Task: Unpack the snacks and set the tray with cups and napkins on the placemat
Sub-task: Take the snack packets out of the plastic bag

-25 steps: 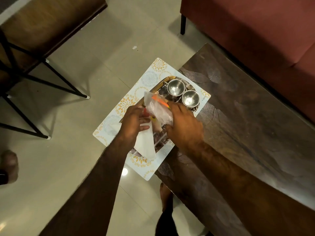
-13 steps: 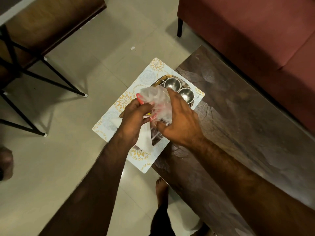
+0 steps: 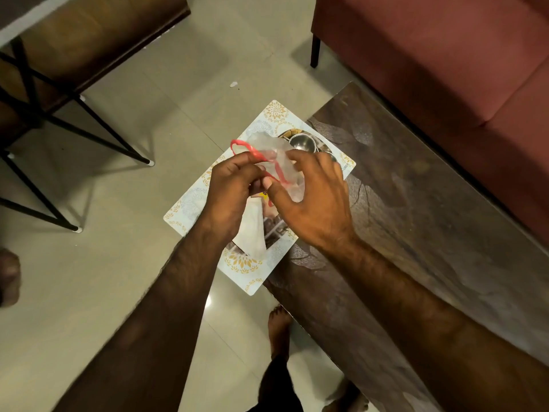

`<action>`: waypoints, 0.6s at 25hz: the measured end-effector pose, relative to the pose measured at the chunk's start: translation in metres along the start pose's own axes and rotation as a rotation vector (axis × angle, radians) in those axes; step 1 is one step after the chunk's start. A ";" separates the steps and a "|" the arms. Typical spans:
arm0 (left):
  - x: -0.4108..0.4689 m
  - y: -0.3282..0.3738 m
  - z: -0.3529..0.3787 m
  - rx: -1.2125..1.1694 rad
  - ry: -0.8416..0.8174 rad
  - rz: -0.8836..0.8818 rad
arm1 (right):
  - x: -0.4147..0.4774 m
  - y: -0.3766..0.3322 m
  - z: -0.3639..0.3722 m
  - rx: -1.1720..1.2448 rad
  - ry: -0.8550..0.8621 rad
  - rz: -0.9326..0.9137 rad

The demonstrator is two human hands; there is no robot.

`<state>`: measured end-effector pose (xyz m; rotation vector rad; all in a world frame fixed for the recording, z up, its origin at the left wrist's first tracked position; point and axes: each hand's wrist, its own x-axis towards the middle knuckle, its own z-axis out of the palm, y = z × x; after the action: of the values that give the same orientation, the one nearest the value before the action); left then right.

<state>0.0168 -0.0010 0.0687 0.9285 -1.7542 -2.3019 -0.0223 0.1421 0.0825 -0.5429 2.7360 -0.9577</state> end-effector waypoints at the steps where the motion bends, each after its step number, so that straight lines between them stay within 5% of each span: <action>1: -0.001 0.002 0.001 0.006 0.006 0.023 | 0.001 -0.001 0.000 0.031 -0.011 0.014; 7: -0.003 0.002 0.002 0.135 0.159 0.169 | 0.011 -0.002 -0.005 0.156 -0.115 0.130; 10: -0.001 0.007 -0.009 0.463 0.311 0.324 | 0.014 0.000 -0.014 0.169 -0.026 0.162; 15: -0.008 0.023 -0.023 1.154 0.246 0.451 | 0.031 0.000 -0.041 0.248 0.157 0.158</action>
<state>0.0290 -0.0239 0.0892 0.7055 -2.7505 -0.7486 -0.0631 0.1533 0.1124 -0.2134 2.6851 -1.3218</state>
